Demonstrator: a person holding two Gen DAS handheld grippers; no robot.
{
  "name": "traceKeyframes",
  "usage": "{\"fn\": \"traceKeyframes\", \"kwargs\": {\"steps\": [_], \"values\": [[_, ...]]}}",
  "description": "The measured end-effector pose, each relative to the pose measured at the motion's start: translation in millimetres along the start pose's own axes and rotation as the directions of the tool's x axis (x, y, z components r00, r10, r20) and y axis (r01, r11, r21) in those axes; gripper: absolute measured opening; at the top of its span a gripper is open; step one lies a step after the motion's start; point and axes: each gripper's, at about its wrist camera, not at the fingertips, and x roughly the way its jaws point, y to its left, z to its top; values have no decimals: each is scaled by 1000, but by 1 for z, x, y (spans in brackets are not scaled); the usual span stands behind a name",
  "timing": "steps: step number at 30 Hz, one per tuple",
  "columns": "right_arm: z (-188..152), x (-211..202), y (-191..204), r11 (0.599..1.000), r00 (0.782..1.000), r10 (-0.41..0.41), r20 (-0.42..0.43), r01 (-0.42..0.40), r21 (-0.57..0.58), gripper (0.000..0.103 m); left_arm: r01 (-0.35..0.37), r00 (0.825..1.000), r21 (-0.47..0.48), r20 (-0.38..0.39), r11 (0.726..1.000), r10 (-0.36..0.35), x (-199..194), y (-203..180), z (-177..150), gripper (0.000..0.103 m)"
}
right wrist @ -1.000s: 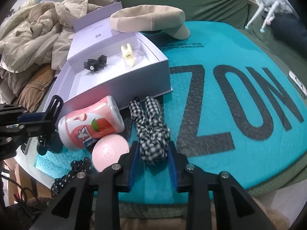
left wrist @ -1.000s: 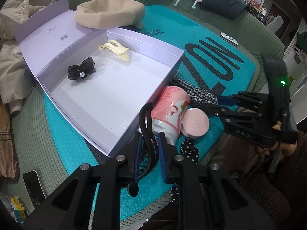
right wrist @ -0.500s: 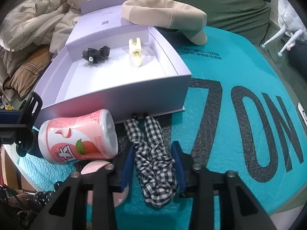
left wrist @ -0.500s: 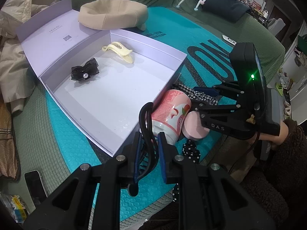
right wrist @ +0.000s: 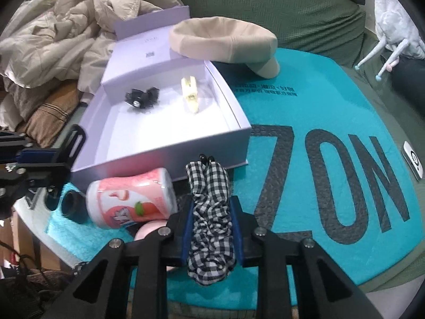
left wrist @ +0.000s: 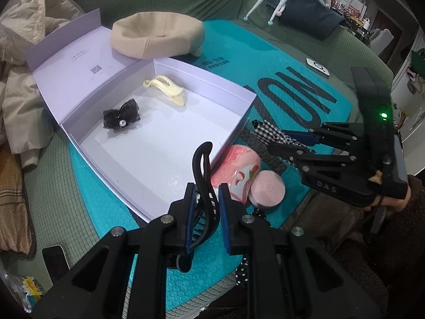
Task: Organize objects
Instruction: 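Lift the gingham scrunchie with the right tool while the left tool grips the black headband, then carry the gingham scrunchie and black banana clip into the lavender box with both tools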
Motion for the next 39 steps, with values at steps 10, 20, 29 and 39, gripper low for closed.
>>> {"fn": "traceKeyframes", "kwargs": {"steps": [10,20,29,39], "values": [[12,-36,8,997,997,-59,45,61,-48,25,-17,999,43,44,999,15,-15,-10,20,16],[33,-47,25,994,996,-46,75,54,-97,25,-41,997,60,66,997,37,-19,-6,36,16],[48,-33,44,990,998,-6,60,14,-137,25,-58,997,22,59,998,57,-12,18,43,16],[69,-14,58,988,997,30,72,-18,-152,25,-68,997,-21,42,997,69,5,47,45,16]]}}
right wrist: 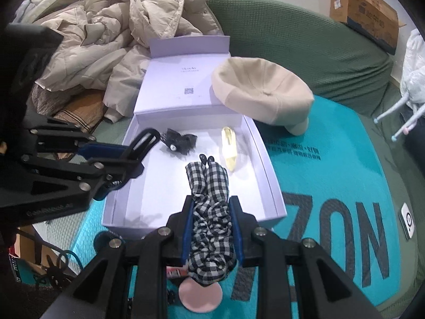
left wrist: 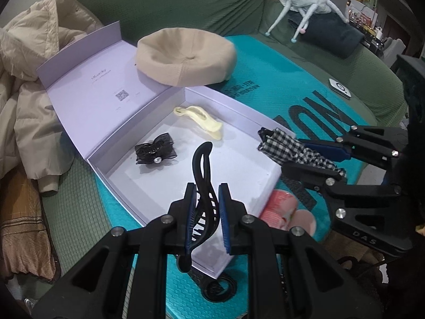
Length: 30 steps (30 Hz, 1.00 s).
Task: Organize objects
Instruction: 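Carry the gingham scrunchie and black banana clip into the lavender box with both tools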
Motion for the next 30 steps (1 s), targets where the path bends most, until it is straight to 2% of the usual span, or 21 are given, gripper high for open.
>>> {"fn": "traceKeyframes", "kwargs": {"steps": [17,23,30], "values": [[31,35,2,1000,1000,24,2,-24,5,25,-29,1000,-33,-10,999,29,26,37,21,15],[29,52,-8,999,999,25,-21,-25,28,25,-36,999,-31,-17,999,36,36,40,22,15],[26,73,-18,998,998,35,-44,-33,48,25,-84,996,-47,-13,995,84,50,42,24,15]]}}
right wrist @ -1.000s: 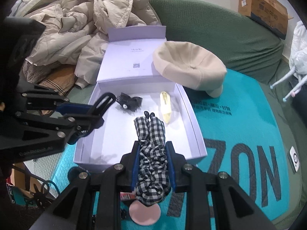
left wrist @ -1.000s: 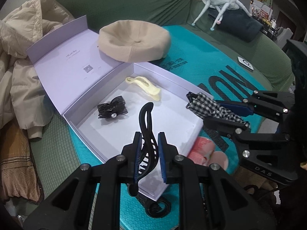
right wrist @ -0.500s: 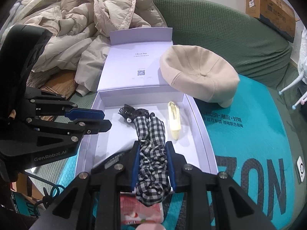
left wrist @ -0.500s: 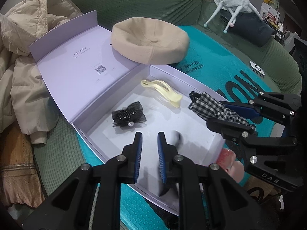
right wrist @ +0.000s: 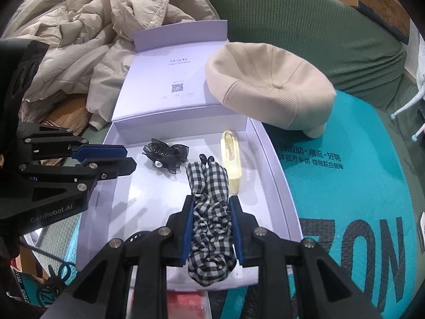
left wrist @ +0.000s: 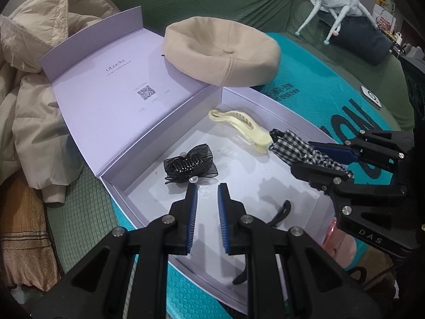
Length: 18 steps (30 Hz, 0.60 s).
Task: Organize objects
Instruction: 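Carry the gingham scrunchie and black banana clip into the lavender box with both tools, then open both tools to release the scrunchie and clip inside the box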
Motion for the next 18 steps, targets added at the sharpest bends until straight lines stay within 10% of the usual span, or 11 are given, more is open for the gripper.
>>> {"fn": "traceKeyframes", "kwargs": {"steps": [18], "values": [[14,27,4,1000,1000,11,-19,-12,-27,26,-59,998,-26,-11,998,58,22,1,8,15]]}}
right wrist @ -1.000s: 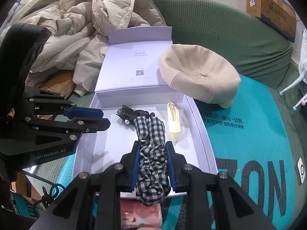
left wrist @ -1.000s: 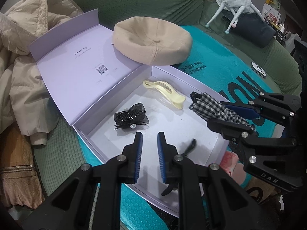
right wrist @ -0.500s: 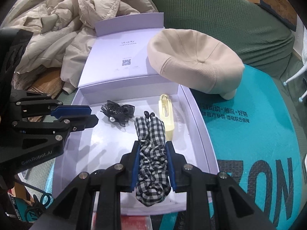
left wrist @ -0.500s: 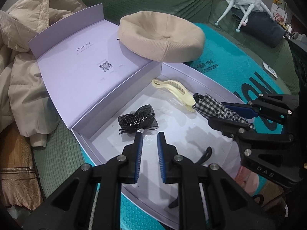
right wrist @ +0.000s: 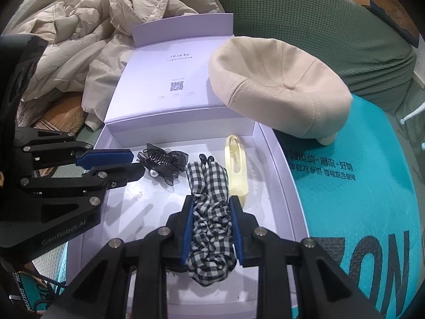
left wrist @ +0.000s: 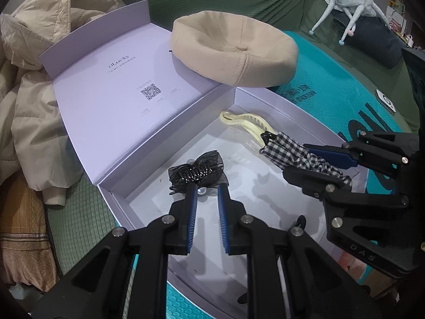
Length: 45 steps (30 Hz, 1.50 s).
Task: Organize objects
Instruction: 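Open both tools to release the scrunchie and clip inside the box, then withdraw both tools from the box toward the remaining items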
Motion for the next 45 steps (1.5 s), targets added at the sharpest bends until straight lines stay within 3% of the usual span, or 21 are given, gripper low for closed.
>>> {"fn": "traceKeyframes", "kwargs": {"steps": [16,22,24,26,42,45], "values": [[-1,17,-1,1000,998,-3,-67,3,-1,28,-34,999,-25,-31,999,33,6,-1,2,18],[-3,14,-5,1000,997,-12,-71,13,11,38,-39,999,-28,-24,999,38,2,-2,0,36],[-3,11,-4,1000,997,-25,-73,26,8,47,-41,999,-30,-21,999,41,0,-3,0,42],[-4,7,-4,999,997,-35,-64,35,5,47,-45,999,-30,-15,999,44,-2,-3,0,49],[-4,-30,-6,994,994,-101,-39,102,35,48,-21,999,-28,33,999,22,-38,-9,0,53],[-3,-39,-7,993,994,-104,-29,105,44,54,-18,999,-28,45,999,19,-47,-10,1,53]]}}
